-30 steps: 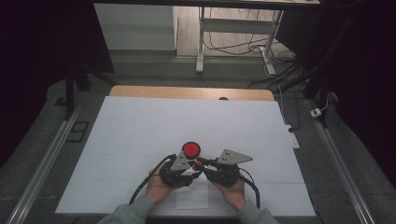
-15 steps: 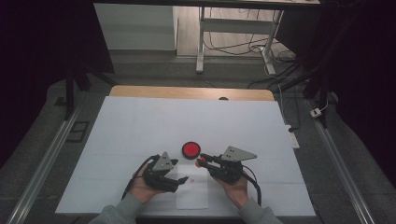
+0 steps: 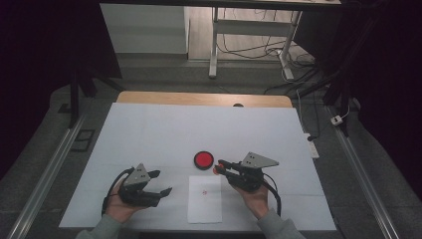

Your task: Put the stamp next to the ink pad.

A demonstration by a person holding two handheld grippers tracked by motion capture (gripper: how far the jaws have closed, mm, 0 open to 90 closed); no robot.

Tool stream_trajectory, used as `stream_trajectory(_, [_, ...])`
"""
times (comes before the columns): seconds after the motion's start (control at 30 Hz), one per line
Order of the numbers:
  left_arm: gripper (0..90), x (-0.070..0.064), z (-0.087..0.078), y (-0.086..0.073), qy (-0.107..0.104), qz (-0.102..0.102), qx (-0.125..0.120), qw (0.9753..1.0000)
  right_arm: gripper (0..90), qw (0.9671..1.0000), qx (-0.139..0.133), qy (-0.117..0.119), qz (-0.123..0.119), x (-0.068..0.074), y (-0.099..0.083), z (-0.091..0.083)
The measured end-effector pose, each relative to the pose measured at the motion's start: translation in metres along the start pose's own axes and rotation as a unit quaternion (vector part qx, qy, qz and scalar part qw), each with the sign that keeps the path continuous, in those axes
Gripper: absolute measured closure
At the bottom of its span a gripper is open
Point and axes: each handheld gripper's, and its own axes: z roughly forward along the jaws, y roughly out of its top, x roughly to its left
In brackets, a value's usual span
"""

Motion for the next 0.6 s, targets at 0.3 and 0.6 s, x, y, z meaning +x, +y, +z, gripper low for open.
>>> stream_trajectory(0.3, [26.4,0.003,-0.009,-0.008,0.007,-0.003,-0.004,1.0000,72.7,0.9994,0.002,-0.032,0.008,-0.024,0.010,0.004])
stream_trajectory(0.6, [26.6,0.008,-0.009,-0.013,0.015,-0.009,0.002,0.9998,72.6,0.9971,0.039,-0.061,0.024,-0.054,0.009,0.031])
